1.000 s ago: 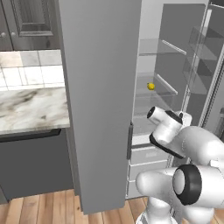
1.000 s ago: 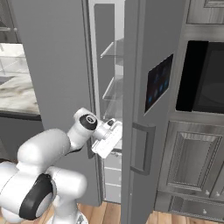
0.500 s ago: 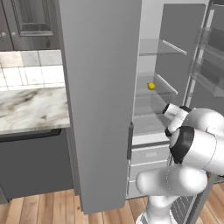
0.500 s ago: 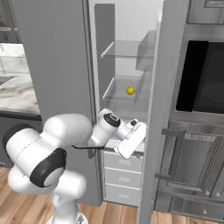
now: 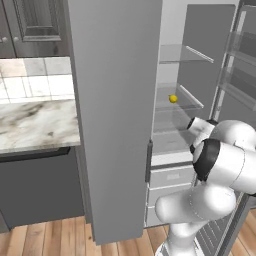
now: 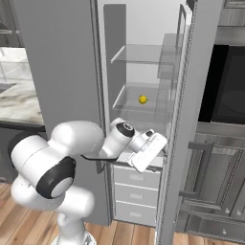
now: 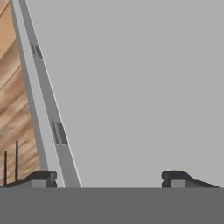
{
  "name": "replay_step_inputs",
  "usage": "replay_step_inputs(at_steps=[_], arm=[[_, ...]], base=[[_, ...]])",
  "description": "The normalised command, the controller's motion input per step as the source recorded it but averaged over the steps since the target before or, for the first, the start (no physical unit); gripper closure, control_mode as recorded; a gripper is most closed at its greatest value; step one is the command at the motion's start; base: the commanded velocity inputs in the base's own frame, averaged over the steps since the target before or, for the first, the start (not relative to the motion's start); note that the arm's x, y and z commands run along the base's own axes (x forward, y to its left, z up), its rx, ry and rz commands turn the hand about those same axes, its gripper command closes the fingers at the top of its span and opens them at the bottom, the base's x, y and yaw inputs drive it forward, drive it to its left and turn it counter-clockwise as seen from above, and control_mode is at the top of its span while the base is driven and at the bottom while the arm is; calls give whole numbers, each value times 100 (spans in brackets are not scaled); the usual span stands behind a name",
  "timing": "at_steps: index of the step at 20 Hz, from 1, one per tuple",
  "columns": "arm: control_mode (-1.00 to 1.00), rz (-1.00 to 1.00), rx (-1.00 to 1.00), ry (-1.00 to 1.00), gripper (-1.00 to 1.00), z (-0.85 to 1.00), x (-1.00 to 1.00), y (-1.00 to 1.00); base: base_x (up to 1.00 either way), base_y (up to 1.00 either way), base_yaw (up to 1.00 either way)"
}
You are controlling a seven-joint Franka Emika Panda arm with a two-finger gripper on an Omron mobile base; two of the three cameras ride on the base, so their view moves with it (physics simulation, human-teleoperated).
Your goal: Retrieve a lemon from the fridge and place it on the cutting board with the fish.
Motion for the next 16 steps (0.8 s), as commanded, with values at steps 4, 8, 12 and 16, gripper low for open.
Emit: replay_step_inputs(at_steps=[4, 8, 12, 16], arm=[[-100, -3, 9, 0, -100, 0, 0, 89], [-100, -10, 23, -1, -100, 0, 6, 90], [-100, -15, 51, -8, -100, 0, 29, 81], [-100, -34, 50, -35, -100, -1, 27, 84]], base=[[0, 0, 0], [0, 0, 0], [0, 0, 0], [0, 0, 0]])
